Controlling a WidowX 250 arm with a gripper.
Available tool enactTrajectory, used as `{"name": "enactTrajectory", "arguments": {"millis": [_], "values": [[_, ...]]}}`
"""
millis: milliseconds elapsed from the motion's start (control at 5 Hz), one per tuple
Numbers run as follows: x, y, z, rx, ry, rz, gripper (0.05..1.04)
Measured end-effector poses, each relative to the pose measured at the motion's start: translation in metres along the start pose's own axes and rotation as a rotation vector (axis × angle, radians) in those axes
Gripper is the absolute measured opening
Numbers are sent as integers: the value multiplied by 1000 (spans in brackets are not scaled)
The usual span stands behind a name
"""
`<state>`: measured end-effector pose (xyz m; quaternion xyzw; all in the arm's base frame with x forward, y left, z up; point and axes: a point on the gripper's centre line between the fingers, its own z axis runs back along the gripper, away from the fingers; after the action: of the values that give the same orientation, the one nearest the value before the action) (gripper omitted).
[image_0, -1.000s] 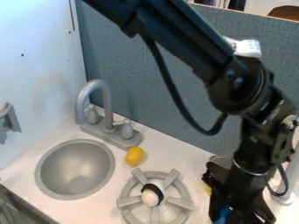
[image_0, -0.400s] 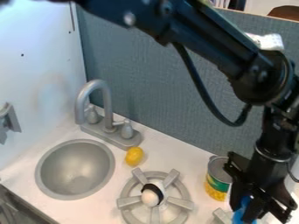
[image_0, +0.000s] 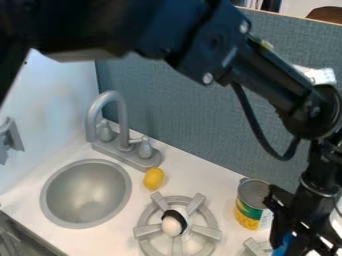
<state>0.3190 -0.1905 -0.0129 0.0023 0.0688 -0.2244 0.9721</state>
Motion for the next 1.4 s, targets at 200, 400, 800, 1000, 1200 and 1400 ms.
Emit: {"name": "enactTrajectory", "arguments": {"millis": [200,400,800,1000,1200,1400], "values": [[6,-6,1,2,-3,-5,337],[10,-9,1,4,-6,-9,404],[5,-7,-4,19,27,6,981],[1,-4,4,36,4,10,1006],[-13,0,31,55,-45,21,1002],[-43,5,43,63,-41,23,1000]]}}
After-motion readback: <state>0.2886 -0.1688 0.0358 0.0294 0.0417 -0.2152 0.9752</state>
